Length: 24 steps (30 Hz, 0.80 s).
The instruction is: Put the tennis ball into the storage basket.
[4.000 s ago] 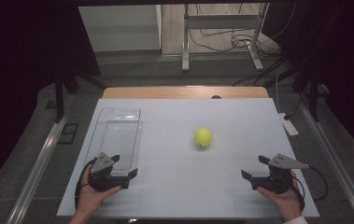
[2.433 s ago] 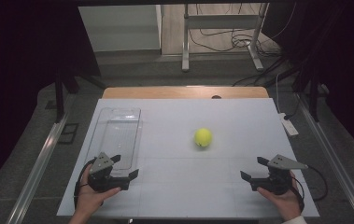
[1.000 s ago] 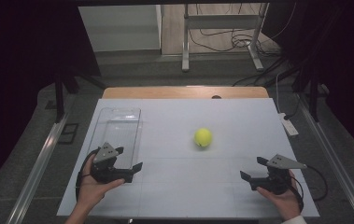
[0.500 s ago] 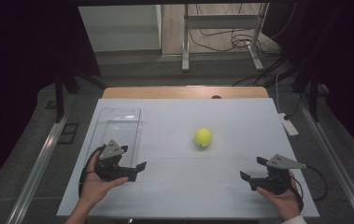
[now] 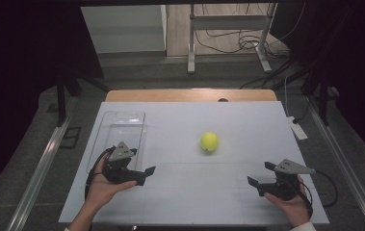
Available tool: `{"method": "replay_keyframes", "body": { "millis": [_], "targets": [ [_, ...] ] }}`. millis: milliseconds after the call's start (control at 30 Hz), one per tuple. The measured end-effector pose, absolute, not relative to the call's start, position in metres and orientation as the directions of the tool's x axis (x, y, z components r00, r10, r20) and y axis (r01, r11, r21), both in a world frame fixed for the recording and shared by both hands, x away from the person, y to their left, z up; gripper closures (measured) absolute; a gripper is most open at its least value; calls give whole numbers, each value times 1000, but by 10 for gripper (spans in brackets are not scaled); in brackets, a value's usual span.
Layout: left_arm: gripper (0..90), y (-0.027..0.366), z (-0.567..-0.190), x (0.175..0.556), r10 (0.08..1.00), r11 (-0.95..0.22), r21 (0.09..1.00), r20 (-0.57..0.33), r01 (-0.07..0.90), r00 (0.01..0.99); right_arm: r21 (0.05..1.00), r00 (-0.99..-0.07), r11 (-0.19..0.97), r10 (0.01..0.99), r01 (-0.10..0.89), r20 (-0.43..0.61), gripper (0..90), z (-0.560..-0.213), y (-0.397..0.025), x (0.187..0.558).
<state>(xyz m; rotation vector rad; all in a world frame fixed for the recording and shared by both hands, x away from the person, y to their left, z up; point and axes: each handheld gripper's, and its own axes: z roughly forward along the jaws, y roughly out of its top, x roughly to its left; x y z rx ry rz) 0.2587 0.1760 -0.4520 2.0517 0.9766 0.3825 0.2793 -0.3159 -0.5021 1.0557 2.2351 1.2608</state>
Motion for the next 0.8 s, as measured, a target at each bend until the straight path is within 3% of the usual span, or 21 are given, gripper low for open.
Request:
{"method": "replay_keyframes", "body": {
  "millis": [800],
  "targets": [
    [98, 152, -444, 279, 705, -432, 754, -60, 495, 707, 845, -660, 325, 750, 425, 44, 92, -503, -316, 279]
  ]
}}
